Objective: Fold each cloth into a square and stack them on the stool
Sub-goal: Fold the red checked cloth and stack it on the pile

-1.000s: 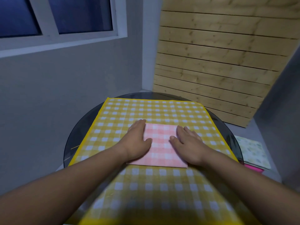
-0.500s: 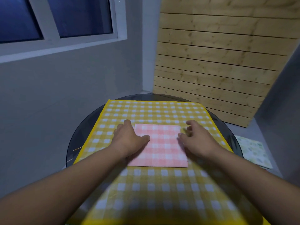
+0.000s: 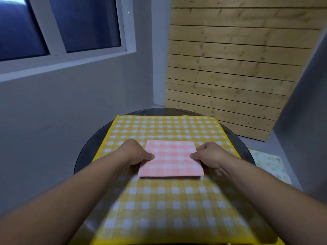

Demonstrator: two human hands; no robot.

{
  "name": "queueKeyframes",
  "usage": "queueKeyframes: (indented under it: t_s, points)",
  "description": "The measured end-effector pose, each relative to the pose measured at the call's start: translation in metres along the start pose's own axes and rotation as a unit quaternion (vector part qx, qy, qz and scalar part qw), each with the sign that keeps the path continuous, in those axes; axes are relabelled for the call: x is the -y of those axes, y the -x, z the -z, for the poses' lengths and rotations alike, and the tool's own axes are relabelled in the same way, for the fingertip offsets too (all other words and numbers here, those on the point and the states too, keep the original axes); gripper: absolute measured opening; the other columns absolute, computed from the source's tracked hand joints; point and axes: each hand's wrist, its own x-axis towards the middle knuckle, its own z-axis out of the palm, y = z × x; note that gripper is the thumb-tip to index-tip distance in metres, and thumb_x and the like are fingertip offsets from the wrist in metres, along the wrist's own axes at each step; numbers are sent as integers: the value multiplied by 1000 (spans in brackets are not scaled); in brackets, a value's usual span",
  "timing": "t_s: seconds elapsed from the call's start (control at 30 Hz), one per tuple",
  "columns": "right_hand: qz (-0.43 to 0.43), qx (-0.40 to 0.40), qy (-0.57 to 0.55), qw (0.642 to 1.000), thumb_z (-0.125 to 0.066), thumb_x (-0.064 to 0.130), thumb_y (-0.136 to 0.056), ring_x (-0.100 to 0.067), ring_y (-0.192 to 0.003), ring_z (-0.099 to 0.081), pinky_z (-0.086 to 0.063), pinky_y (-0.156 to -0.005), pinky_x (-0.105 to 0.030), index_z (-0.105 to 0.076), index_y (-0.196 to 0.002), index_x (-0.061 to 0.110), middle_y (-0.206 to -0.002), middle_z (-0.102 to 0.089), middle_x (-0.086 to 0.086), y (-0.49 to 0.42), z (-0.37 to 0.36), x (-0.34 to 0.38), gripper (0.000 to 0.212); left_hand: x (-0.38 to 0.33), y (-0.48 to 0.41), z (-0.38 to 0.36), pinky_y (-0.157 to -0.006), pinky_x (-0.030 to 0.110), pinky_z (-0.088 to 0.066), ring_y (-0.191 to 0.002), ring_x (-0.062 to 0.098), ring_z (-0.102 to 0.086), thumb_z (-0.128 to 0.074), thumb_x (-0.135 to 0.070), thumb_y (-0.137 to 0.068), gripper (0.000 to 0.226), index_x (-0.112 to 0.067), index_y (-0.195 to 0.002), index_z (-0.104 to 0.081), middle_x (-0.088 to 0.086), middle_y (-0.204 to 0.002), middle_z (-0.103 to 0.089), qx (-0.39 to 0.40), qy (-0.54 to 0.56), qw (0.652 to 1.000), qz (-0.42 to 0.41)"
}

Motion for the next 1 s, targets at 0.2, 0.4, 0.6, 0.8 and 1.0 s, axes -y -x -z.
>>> queueKeyframes:
  t_s: [0.2, 0.4, 0.6, 0.8, 1.0]
  points:
    - [70, -53, -16, 996, -71, 18, -87, -20, -75, -67, -50, -60, -28, -52, -110, 12, -87, -68, -5, 8, 16, -2, 30, -15, 4, -9, -65, 33, -51, -69, 25, -62, -87, -19, -75, 42, -10, -101, -55, 15, -92, -71, -31, 137, 988, -58]
    - [116, -116, -78, 983, -68, 13, -88, -10, -56, -65, -47, -52, -20, -56, -115, 11, -78, -69, -10, 25, 70, -15, 29, -56, 10, -48, -57, 30, -49, -63, 26, -63, -82, -12, -81, 47, -5, -116, -52, 21, -92, -72, -3, 244, 965, -95]
    - [114, -176, -173, 962, -69, 9, -89, -27, -83, -73, -59, -71, -42, -58, -119, 13, -93, -74, -12, 28, 146, -46, 32, -122, 13, -112, -72, 45, -59, -74, 31, -70, -80, -9, -82, 43, -5, -116, -54, 20, -96, -73, 27, 315, 939, -136]
    - [105, -264, -221, 933, -72, 12, -86, -19, -75, -71, -53, -55, -27, -62, -108, 19, -96, -70, -10, 6, 232, -96, 25, -206, -1, -196, -74, 41, -59, -82, 32, -70, -79, -5, -82, 28, -10, -101, -58, 21, -104, -71, 64, 360, 918, -151]
    - [78, -328, -242, 910, -70, 13, -89, -15, -61, -67, -46, -41, -23, -61, -108, 15, -87, -69, -7, -43, 285, -151, 21, -266, -33, -284, -65, 35, -61, -82, 28, -69, -76, -2, -84, 35, -2, -115, -60, 15, -104, -70, 79, 380, 915, -112]
